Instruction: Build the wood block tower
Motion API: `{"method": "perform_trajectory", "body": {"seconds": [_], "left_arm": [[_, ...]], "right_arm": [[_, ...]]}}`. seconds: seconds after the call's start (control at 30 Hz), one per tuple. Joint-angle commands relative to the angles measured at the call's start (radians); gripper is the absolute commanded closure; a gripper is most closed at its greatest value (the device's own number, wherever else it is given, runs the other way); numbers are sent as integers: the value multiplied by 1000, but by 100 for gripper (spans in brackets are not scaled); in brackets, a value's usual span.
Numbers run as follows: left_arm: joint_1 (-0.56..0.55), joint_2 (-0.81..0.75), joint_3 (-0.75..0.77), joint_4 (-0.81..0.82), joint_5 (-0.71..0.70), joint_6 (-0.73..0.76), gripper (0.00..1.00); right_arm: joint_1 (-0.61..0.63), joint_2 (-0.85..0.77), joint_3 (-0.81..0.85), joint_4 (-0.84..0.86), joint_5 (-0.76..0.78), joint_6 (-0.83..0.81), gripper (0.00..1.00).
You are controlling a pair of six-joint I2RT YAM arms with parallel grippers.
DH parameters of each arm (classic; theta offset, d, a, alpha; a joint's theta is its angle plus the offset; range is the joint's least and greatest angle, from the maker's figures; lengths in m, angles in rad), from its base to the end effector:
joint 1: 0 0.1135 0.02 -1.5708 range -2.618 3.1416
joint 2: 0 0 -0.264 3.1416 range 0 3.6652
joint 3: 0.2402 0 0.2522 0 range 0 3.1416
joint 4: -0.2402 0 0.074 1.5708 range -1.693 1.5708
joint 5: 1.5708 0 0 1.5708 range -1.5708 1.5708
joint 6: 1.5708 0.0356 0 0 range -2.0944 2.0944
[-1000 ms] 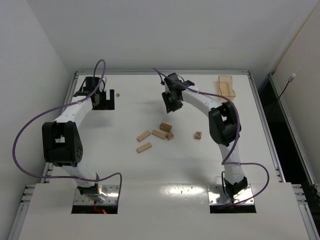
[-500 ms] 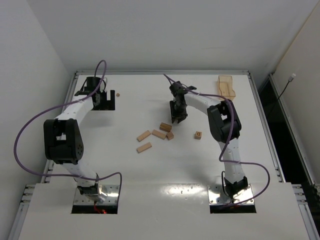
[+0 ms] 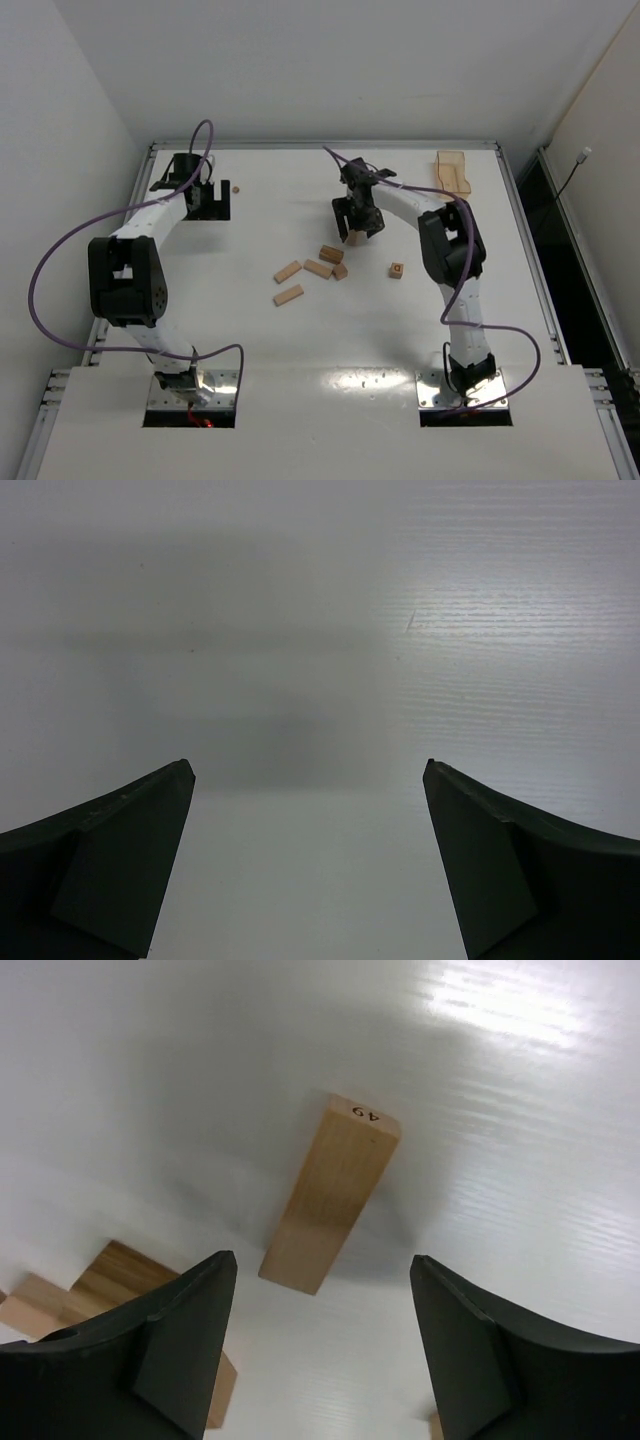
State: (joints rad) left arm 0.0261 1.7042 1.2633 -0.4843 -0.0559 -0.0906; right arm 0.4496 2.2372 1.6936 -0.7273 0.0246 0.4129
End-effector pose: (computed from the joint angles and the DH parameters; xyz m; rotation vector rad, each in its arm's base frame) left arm 0.3680 0.0116 0.2374 -0.1687 2.4887 0.0428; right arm 0.4113 0.1975 0.1410 -0.0471 2.8548 0.1484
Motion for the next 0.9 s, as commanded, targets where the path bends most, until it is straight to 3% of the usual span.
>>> {"method": "perform_trajectory", "body": {"seconds": [0.0, 0.17, 0.33, 0.4, 0.5, 0.63, 0.87], "left_arm": [[9, -11, 28, 12, 7, -8, 1], [9, -31, 19, 12, 16, -8, 1], [9, -31, 19, 21, 16, -8, 1], [9, -31, 19, 21, 16, -8, 1], [9, -31, 19, 21, 16, -8, 1], [9, -40, 19, 21, 16, -8, 1], [9, -40, 19, 21, 16, -8, 1]], "right_arm": [[17, -186, 5, 84, 28, -185, 33], [41, -509, -219, 337, -366, -543, 39], [116, -508, -146, 93, -606, -863, 48], [145, -485, -146, 11, -649, -916, 51], [216, -441, -169, -4, -585, -962, 53], [288, -395, -204, 54, -499, -951, 65], [350, -295, -212, 126, -305, -892, 61]]}}
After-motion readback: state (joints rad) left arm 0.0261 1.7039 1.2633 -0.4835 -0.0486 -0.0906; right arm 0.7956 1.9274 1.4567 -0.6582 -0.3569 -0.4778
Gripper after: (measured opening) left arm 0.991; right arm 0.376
